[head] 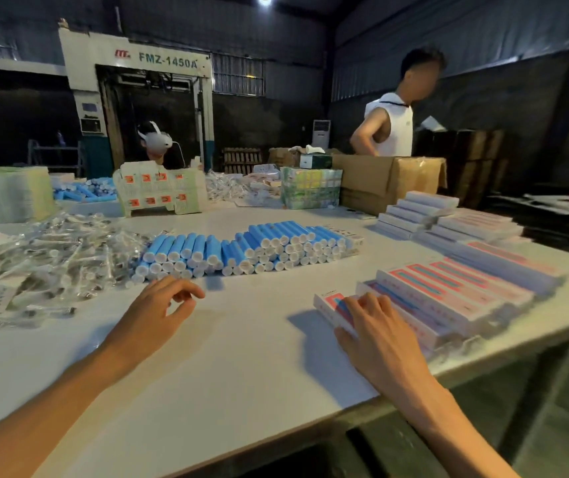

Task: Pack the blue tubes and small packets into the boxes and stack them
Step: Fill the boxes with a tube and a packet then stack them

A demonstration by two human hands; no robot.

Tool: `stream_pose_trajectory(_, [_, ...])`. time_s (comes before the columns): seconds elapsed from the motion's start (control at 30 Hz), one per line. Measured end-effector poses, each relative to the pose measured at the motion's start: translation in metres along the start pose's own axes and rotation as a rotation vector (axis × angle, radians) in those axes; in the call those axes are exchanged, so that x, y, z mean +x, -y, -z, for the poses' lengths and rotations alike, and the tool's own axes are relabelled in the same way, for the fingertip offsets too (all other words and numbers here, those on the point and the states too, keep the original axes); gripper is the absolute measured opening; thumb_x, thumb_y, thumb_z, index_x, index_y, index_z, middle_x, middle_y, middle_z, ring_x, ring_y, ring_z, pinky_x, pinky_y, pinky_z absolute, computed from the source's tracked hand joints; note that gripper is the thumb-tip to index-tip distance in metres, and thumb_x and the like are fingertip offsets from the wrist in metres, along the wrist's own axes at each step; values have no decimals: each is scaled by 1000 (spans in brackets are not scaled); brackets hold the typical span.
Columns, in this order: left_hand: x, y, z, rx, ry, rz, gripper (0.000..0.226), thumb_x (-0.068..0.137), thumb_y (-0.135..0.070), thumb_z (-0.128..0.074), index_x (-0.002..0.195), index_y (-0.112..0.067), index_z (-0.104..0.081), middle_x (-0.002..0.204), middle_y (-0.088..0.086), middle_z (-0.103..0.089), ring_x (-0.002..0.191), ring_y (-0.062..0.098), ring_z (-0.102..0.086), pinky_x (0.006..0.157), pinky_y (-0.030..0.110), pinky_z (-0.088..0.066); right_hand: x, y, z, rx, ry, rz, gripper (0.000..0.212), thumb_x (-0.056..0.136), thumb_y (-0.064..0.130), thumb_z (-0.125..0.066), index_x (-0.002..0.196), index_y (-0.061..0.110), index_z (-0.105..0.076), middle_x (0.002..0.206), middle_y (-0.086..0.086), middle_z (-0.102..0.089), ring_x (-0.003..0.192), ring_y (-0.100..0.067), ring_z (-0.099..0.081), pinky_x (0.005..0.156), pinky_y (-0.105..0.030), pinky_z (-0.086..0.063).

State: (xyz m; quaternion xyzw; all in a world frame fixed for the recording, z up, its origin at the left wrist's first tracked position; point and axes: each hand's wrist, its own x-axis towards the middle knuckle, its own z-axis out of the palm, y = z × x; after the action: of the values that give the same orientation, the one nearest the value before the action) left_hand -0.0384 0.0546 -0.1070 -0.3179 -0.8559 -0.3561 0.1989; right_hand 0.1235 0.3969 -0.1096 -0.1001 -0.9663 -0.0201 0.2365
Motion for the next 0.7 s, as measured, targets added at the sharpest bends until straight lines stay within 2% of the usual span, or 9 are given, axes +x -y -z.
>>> stream_pose_trajectory(0.07, [-2, 1, 1, 4, 52, 0, 19, 104, -20, -65, 105, -37, -73, 109, -20, -65, 111, 5, -58, 89, 22, -43, 0, 1, 2, -107, -17, 14, 40, 106, 50, -38, 127, 24, -59, 124, 0, -55, 115, -25, -48, 99, -39, -41])
stream_pose_trajectory(0.13, [-3, 0, 1, 8, 92, -6, 19, 104, -19, -66, 105, -36, -74, 108, -19, -66, 111, 4, -57, 90, 22, -43, -2, 0, 2, -137, -20, 6, 41, 107, 48, -34, 123, 21, -61, 125, -2, -56, 115, -26, -49, 100, -42, -41])
stream_pose_trajectory(0.27, [-4, -4, 2, 25, 129, -20, 26, 102, -13, -68, 104, -39, -74, 107, -17, -66, 109, 3, -57, 91, 22, -44, -7, 2, -3, -169, -39, 7, 40, 108, 43, -34, 127, 16, -59, 128, -6, -56, 116, -29, -50, 101, -44, -43])
stream_pose_trajectory(0.47, [-6, -5, 9, 23, 125, 19, 25, 103, -14, -67, 106, -38, -74, 109, -16, -65, 107, 1, -56, 93, 29, -46, -5, 6, 0, -213, -3, 8, 39, 108, 43, -33, 129, 17, -53, 130, -6, -53, 114, -29, -48, 98, -43, -42])
stream_pose_trajectory(0.6, [-6, -7, 10, 41, 135, 39, 23, 103, -14, -66, 105, -35, -73, 108, -13, -65, 107, 5, -58, 93, 31, -45, 17, 37, 18, -104, -49, 95, 45, 107, 52, -39, 126, 16, -57, 124, -5, -58, 112, -27, -53, 92, -40, -45])
stream_pose_trajectory(0.7, [-6, -6, 10, 47, 117, 52, 23, 102, -13, -68, 104, -35, -73, 105, -15, -65, 104, 1, -58, 91, 30, -46, 46, 81, 33, 53, -112, 188, 33, 108, 41, -46, 118, 13, -59, 114, -6, -65, 102, -28, -62, 84, -40, -50])
